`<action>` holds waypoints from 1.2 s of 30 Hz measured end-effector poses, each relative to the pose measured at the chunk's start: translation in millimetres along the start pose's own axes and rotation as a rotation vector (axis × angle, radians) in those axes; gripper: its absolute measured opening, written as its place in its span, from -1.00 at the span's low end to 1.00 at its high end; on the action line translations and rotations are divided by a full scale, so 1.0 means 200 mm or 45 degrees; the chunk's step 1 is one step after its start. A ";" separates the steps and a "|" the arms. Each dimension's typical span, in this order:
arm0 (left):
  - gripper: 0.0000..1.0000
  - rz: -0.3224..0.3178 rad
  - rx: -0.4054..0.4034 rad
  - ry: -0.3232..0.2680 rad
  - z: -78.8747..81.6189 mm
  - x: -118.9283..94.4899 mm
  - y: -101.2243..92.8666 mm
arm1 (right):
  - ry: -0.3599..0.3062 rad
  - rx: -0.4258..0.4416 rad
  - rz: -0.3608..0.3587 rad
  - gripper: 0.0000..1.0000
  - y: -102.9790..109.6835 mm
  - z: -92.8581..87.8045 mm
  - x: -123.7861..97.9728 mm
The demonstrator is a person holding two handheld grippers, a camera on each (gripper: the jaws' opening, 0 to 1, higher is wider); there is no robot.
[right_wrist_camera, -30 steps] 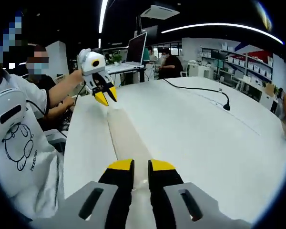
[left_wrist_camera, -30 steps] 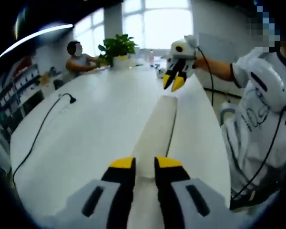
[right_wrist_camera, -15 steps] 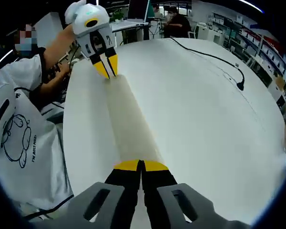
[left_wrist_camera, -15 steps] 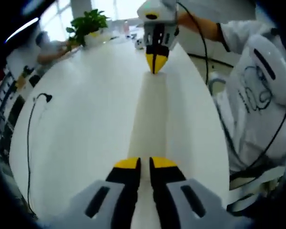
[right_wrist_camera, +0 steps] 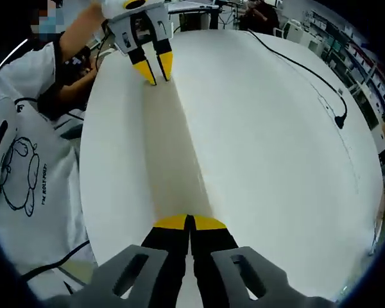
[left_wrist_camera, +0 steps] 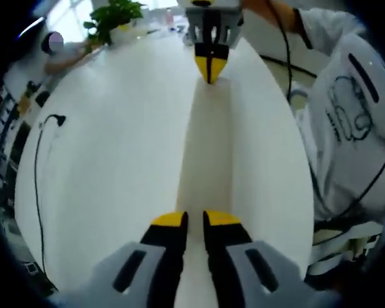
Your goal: Arrange the utensils inside the cutlery case until each visible utensil rests in its matching compartment.
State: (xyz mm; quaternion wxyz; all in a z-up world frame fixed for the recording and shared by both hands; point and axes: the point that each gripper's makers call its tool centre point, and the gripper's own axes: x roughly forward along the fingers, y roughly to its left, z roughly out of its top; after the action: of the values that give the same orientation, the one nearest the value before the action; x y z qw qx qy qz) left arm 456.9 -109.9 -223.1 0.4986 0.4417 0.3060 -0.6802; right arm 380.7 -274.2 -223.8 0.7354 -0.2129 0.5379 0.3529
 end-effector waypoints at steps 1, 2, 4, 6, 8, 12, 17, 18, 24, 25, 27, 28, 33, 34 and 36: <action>-0.79 -0.007 0.004 0.007 0.00 0.00 0.00 | 0.019 0.017 0.010 -1.00 0.00 0.00 0.00; -0.80 -0.012 0.007 0.012 0.00 0.00 0.00 | 0.031 0.024 0.011 -1.00 0.00 0.00 0.00; -0.87 -0.010 0.008 0.024 0.00 0.01 0.02 | 0.079 -0.002 0.006 -1.00 0.01 0.00 0.00; -0.98 0.023 -0.018 0.042 -0.01 0.01 0.06 | 0.125 -0.012 0.003 -1.00 0.01 0.00 0.00; -0.98 -0.021 -0.053 0.044 -0.01 0.00 0.05 | 0.158 -0.040 0.010 -1.00 0.01 0.00 0.00; -0.99 -0.048 -0.072 0.040 -0.01 0.01 0.05 | 0.237 -0.065 0.065 -1.00 0.03 -0.01 0.02; -0.99 0.036 0.042 0.167 -0.01 0.01 0.05 | 0.258 -0.088 0.087 -1.00 0.05 -0.02 0.02; -1.00 0.046 0.043 0.208 -0.01 0.01 0.05 | 0.256 -0.087 0.084 -1.00 0.05 -0.02 0.02; -1.00 0.046 0.048 0.204 -0.01 0.01 0.06 | 0.204 -0.088 0.008 -1.00 0.04 -0.02 0.03; -1.00 0.054 0.046 0.195 -0.01 0.01 0.06 | 0.200 -0.099 -0.002 -1.00 0.04 -0.02 0.03; -0.99 0.059 0.053 0.180 -0.01 0.01 0.06 | 0.195 -0.110 -0.023 -1.00 0.04 -0.02 0.03; -0.99 0.051 0.042 0.166 -0.01 0.01 0.06 | 0.189 -0.125 -0.032 -1.00 0.04 -0.02 0.02; -0.99 -0.006 -0.096 0.055 0.01 -0.03 0.02 | 0.143 -0.255 -0.068 -1.00 0.03 0.00 0.01; -0.99 0.009 -0.089 0.040 0.02 -0.05 0.01 | 0.119 -0.297 -0.085 -1.00 0.05 0.01 0.00; -0.99 0.027 -0.077 0.049 0.03 -0.07 -0.01 | 0.034 -0.264 -0.078 -1.00 0.08 0.06 -0.03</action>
State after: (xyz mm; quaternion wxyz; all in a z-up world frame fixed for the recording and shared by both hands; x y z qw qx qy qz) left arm 455.0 -108.2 -208.0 0.5129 0.4427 0.3313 -0.6567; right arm 375.0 -257.9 -212.4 0.7125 -0.3089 0.5015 0.3813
